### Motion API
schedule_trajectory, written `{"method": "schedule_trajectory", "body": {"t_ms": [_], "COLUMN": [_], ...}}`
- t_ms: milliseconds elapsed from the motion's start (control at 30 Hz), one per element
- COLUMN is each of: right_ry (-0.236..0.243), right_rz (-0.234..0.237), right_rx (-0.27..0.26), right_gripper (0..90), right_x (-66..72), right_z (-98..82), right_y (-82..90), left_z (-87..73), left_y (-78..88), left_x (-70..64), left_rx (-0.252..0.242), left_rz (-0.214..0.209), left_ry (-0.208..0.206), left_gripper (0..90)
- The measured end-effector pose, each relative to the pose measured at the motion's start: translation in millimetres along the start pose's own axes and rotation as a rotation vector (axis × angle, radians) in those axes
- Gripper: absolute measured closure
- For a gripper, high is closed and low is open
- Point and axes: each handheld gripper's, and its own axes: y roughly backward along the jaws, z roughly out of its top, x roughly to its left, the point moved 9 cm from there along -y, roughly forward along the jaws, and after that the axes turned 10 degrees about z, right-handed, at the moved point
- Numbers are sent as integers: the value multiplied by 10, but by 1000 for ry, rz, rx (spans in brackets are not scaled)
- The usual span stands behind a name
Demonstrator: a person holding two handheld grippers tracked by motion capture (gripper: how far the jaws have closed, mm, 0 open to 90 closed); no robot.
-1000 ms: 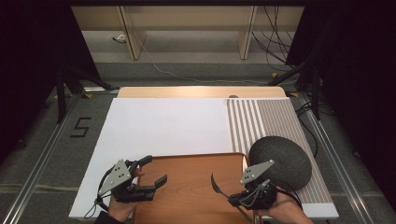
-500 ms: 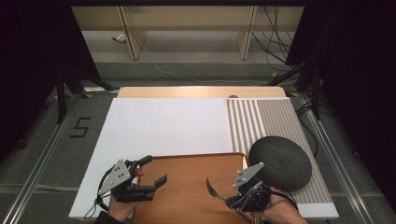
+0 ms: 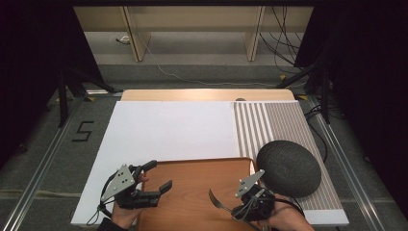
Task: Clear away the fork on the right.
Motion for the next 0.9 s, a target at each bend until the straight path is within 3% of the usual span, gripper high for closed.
{"method": "schedule_trajectory", "body": {"t_ms": [367,800,833,900], "right_ry": [30,21,44,39], "right_rz": [-11,-20,-25,-26], "right_rx": [77,143,152,156], "right_gripper": [850,850,850,849], "right_x": [-25,-22,-37,-39], "right_z": [-12,-26,-30,-31], "right_y": [-119,-248,-250,-255], "left_z": [0,-4,-4,-4], "left_y": [1,-2,-2,-1], "left_x": [-1,-10,-9,-9], "left_rx": [1,5,4,5], "left_rz": [0,-5,-4,-7], "left_ry": [-1,-3,-2,0], "left_gripper": [167,167,167,167]}}
